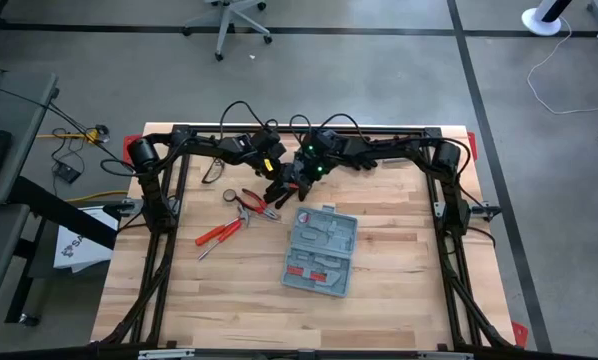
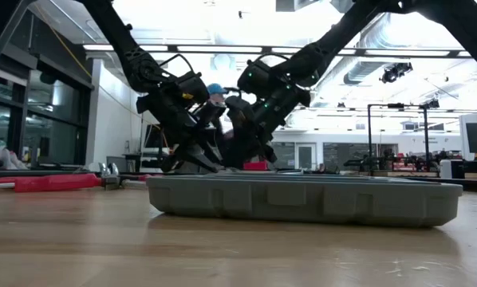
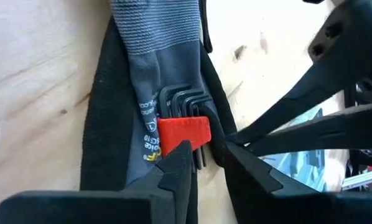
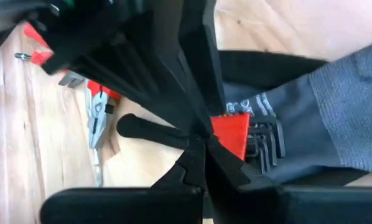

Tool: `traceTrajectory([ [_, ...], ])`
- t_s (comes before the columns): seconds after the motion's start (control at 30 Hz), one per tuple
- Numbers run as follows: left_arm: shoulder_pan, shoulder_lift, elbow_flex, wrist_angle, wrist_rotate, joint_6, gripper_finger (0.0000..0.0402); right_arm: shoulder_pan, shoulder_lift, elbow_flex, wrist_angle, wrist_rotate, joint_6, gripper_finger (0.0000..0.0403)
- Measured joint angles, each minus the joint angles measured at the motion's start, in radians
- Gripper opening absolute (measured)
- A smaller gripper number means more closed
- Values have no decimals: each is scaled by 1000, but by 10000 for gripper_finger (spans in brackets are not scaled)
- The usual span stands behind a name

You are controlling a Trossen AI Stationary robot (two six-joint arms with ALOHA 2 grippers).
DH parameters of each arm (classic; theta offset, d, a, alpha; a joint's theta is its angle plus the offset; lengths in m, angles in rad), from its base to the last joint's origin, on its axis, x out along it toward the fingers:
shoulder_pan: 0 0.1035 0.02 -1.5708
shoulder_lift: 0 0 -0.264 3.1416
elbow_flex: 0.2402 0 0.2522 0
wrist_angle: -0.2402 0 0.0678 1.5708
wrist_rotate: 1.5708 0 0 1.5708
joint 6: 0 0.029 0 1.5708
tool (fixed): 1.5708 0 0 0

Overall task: Prefit tool cases
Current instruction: Put the orange allen wrench set into the gray tool box

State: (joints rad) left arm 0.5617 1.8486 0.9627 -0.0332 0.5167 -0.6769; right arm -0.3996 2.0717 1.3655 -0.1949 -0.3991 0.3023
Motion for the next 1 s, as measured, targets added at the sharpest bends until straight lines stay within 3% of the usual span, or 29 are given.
traceTrajectory([
  [0.23,0,0,0,1,-5,2,88,-8,38,2,-53,32,-26,0],
  [0.43,0,0,0,-1,18,-26,88,-39,91,7,-102,-45,8,0],
  [0.77,-13,12,1,-22,-54,-12,88,-40,94,4,-91,-74,29,0],
  [1.0,-94,71,49,-34,-122,-7,88,-46,96,1,-93,-92,-3,0],
])
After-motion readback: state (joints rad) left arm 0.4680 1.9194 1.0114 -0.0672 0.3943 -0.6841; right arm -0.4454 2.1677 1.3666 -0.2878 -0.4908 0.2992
